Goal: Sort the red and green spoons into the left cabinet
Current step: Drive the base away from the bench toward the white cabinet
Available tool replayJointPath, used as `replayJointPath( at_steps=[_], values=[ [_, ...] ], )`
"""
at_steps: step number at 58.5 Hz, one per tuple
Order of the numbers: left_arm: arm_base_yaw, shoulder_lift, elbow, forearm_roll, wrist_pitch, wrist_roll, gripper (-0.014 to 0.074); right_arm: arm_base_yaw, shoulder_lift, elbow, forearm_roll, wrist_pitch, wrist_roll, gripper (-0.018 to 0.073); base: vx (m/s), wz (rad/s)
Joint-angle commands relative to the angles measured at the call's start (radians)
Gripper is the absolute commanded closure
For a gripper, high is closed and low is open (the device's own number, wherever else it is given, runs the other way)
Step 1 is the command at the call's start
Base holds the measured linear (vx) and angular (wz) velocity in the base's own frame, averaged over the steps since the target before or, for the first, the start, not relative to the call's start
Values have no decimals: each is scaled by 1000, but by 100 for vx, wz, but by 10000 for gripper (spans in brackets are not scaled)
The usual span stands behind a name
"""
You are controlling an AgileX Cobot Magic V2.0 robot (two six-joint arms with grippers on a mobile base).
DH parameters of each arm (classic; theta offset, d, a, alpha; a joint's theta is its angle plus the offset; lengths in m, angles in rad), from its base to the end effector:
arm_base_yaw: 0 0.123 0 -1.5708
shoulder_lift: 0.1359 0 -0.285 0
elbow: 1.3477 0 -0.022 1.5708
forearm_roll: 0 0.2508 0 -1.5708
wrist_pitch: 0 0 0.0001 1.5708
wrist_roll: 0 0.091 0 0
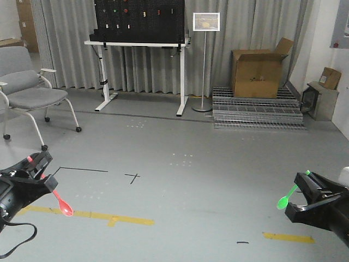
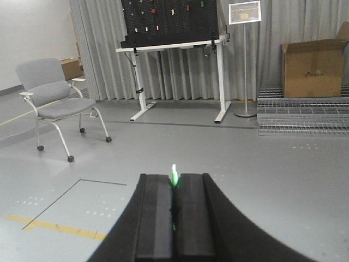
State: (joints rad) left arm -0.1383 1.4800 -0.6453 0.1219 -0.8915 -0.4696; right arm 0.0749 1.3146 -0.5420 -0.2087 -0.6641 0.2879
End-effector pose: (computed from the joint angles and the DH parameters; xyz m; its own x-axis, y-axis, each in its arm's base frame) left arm 0.2974 -0.0501 0.2659 0.0400 -0.3903 -0.9198 0.2655 0.8916 -0.3668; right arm 0.2625 0.0313 0.2612 -0.0562 0.1175 -0.9915 -0.1961 0.9724 0.1263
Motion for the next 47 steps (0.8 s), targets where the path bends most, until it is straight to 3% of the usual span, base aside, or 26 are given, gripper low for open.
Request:
replayJointPath(
  at_steps=[1, 47],
  values=[
    [-2, -35, -26, -10, -81, 2, 600, -4, -29, -25, 2, -79, -7, 565, 59, 3],
    [-2, -35, -26, -9, -81, 2, 600, -4, -25, -25, 1, -80, -7, 565, 57, -9]
  ],
)
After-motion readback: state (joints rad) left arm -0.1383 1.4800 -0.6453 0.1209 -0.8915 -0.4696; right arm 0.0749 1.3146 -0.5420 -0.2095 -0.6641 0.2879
